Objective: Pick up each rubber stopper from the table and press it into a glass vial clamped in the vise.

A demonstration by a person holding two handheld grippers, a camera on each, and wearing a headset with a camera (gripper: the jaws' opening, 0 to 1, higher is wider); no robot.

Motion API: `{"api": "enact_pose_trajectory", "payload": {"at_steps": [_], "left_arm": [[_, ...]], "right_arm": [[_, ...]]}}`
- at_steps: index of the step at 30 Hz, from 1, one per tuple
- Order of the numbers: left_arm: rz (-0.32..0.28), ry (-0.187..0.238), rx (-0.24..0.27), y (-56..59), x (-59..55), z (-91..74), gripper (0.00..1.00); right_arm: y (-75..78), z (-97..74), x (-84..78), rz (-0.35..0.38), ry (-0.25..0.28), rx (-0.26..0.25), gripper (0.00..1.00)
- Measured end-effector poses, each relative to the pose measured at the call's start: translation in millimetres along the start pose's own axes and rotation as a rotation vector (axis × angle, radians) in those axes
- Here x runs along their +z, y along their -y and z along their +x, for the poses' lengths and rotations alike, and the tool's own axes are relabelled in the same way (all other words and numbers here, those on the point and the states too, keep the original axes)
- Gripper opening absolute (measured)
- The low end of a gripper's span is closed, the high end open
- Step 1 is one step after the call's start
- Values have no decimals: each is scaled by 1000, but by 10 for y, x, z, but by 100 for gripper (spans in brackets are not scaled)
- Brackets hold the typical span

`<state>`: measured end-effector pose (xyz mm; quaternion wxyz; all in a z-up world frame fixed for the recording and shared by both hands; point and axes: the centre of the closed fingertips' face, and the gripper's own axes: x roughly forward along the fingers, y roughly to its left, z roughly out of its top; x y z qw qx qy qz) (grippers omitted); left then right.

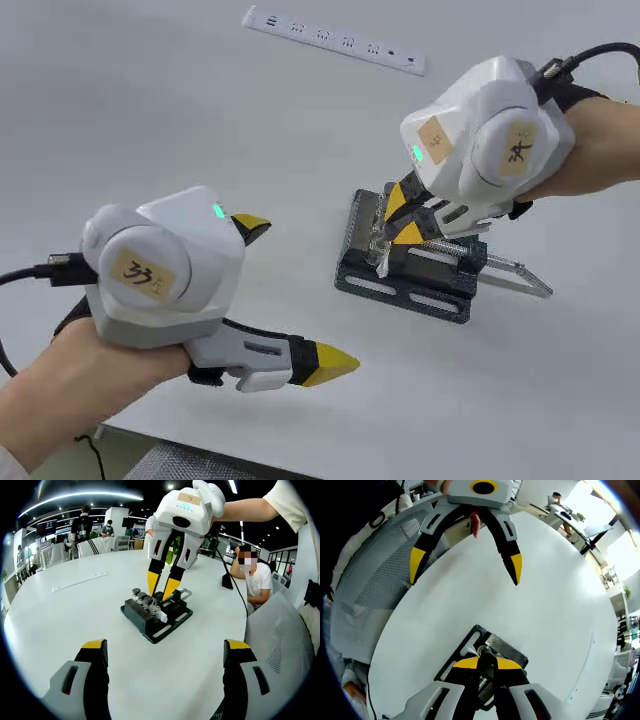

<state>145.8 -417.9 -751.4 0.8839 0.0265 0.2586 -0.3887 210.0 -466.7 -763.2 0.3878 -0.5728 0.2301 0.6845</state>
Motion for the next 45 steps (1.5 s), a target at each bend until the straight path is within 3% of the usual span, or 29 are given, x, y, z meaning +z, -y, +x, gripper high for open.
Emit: {"api": "enact_pose_trajectory", "payload": {"at_steps": [12, 34, 45], "left_arm": [[-17, -3, -4, -25, -63, 15, 95], [-37, -10, -10, -20, -120, 24, 94], [-43, -8, -12, -13, -131, 33, 94]], "right_arm": [[-16, 42, 46, -21, 6, 33, 5], [-14, 88, 29, -50, -44, 55, 5], [-4, 92, 31, 1, -41, 76, 5]]}}
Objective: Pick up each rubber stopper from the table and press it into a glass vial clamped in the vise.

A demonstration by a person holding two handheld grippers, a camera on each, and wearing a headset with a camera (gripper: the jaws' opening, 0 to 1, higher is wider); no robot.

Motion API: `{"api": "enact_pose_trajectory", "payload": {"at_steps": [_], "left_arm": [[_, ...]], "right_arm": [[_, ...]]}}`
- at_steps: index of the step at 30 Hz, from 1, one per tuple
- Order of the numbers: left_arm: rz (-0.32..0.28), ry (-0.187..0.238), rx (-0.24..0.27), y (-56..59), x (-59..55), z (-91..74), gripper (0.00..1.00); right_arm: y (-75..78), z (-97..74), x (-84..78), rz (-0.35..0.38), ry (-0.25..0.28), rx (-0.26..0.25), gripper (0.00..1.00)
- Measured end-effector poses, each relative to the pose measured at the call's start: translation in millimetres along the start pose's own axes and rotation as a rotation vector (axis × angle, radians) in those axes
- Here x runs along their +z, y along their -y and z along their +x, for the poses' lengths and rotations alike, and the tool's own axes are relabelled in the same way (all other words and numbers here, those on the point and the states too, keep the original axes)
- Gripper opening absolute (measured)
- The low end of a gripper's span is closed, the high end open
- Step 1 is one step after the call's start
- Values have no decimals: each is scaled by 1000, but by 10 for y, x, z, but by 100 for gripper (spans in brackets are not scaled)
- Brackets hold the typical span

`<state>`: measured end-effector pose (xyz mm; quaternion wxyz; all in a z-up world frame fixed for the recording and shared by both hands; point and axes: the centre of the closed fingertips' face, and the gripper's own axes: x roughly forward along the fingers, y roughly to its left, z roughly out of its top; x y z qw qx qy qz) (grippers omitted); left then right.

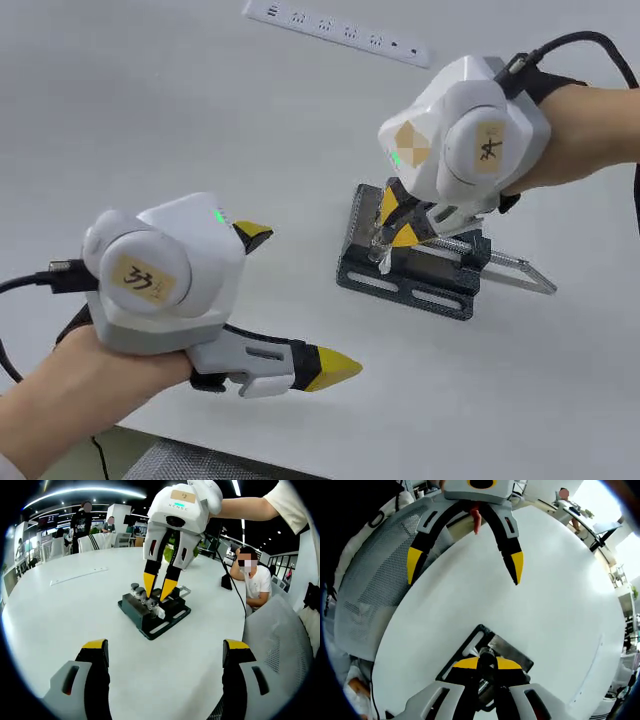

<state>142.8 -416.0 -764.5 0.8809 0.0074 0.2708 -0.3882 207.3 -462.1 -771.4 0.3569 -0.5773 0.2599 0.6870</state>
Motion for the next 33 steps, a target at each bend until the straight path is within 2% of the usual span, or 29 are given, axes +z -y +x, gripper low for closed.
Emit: {"api": "enact_pose_trajectory", "payload": {"at_steps": [8, 13, 17, 21, 26, 28, 33], "left_arm": [[-3, 3, 1, 3, 8, 14, 94], [-4, 1, 0, 9, 6, 16, 93], [-4, 0, 0, 3, 0, 20, 93], [-4, 0, 0, 4, -2, 24, 93], [-6, -1, -2, 20, 2, 26, 93], [-6, -1, -1, 20, -1, 27, 93], [-10, 1, -2, 26, 1, 27, 93]], "right_arm": [[31, 12, -5, 87, -11, 34, 4], [51, 17, 2, 138, -33, 77, 4], [38, 15, -2, 192, -52, 99, 4], [21, 14, 6, 239, -49, 110, 4], [-3, 1, 6, 232, -31, 105, 4], [-22, -1, 9, 198, -3, 94, 4], [-4, 0, -8, 174, 59, 68, 4]]}}
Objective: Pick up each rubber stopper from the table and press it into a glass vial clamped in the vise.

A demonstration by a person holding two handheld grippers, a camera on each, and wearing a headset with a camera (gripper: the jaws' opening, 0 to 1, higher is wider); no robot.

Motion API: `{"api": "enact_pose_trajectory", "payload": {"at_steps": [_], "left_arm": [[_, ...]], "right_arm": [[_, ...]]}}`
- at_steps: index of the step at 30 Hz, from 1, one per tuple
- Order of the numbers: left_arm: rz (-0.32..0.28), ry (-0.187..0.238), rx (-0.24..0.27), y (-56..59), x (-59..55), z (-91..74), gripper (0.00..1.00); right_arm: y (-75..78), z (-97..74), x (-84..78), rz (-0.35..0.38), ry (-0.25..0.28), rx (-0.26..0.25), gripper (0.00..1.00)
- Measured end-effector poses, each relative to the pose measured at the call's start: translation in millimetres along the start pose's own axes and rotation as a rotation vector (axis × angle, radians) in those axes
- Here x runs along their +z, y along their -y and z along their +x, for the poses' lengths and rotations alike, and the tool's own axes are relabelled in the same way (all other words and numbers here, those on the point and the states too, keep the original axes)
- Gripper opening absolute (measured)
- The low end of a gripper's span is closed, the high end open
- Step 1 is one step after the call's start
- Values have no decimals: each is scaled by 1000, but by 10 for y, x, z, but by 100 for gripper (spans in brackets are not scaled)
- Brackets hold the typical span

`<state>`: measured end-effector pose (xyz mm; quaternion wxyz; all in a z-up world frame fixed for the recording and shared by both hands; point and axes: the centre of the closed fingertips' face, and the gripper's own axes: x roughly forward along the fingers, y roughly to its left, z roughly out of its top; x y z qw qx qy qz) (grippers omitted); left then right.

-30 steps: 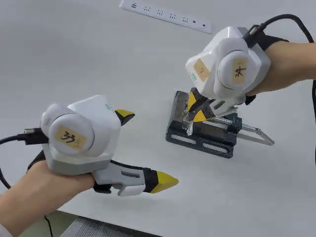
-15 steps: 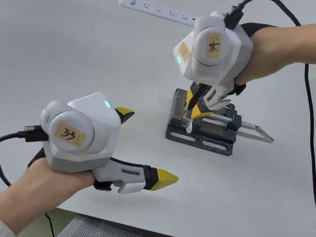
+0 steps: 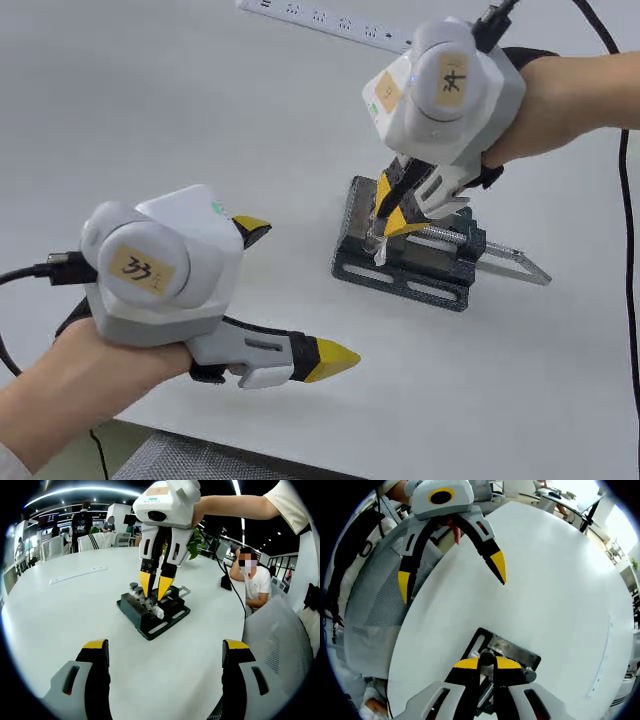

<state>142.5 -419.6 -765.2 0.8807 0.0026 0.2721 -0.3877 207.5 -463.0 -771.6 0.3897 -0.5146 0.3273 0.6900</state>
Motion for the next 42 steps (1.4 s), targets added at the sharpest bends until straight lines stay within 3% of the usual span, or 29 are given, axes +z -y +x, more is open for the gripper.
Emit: {"api": "enact_pose_trajectory", "payload": {"at_steps": [7, 9, 42], "left_arm": [[-1, -1, 1, -16, -14, -4, 93], [-2, 0, 3, -24, -11, -7, 93], [-11, -7, -7, -11, -27, 26, 91]], "right_arm": [[2, -1, 23, -46, 33, -5, 4], [14, 1, 25, 5, 39, -16, 4], [18, 9, 6, -97, 24, -63, 7]]}}
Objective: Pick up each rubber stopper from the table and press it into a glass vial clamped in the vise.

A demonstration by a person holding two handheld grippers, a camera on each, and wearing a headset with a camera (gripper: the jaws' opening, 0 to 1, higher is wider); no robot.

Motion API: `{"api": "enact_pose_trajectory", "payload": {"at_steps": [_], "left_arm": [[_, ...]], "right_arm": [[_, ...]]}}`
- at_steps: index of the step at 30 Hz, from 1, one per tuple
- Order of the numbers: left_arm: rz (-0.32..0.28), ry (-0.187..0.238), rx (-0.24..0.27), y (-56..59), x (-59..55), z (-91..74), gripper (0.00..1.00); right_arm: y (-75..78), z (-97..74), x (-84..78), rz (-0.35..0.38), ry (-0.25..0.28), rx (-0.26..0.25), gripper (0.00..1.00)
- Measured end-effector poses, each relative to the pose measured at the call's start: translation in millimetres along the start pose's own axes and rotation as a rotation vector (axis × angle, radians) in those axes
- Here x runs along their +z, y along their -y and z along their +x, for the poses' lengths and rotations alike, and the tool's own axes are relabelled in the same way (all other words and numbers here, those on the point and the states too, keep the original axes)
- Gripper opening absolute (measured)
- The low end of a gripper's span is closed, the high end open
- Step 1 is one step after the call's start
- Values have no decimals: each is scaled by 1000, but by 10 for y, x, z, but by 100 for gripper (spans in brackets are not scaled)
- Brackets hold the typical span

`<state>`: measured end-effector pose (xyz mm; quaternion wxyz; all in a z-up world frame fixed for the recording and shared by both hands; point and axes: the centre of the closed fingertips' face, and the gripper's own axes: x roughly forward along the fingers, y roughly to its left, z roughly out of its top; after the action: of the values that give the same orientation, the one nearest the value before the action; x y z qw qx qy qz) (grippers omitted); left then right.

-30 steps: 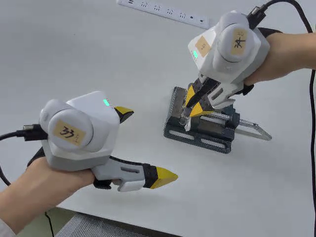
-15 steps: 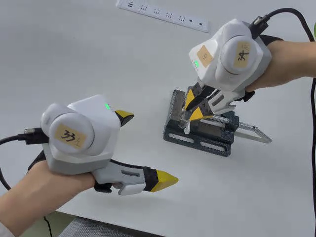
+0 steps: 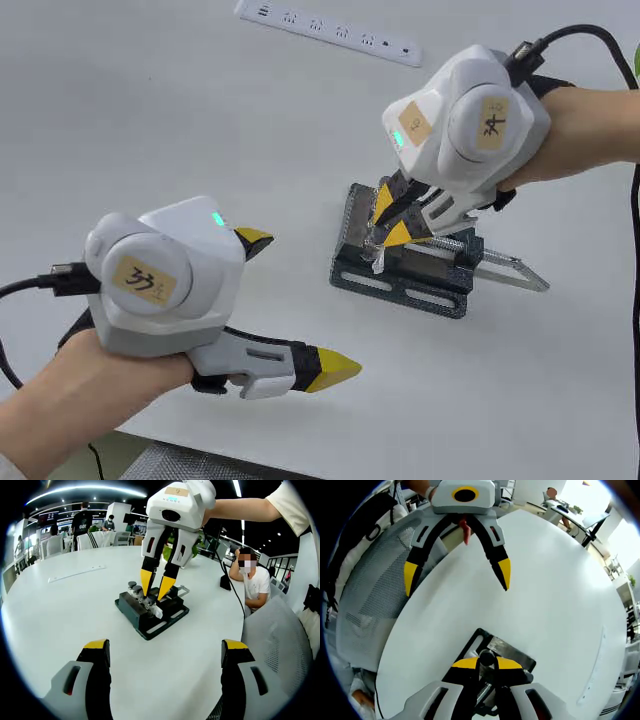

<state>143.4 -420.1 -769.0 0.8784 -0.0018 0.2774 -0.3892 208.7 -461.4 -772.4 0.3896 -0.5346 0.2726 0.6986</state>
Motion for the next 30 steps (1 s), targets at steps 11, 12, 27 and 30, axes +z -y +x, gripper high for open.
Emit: {"api": "enact_pose_trajectory", "payload": {"at_steps": [11, 12, 27, 30], "left_arm": [[-4, -3, 1, 28, 6, 1, 90], [-3, -3, 2, 22, 0, 2, 90], [-8, -8, -2, 40, -8, 15, 89], [-7, -8, -1, 35, -9, 13, 89]], "right_arm": [[-11, 5, 6, -14, -6, -2, 8], [-13, 5, 5, -14, -6, -2, 8], [-7, -6, 2, -11, -5, 0, 9], [20, -9, 4, -11, -5, -13, 14]]}}
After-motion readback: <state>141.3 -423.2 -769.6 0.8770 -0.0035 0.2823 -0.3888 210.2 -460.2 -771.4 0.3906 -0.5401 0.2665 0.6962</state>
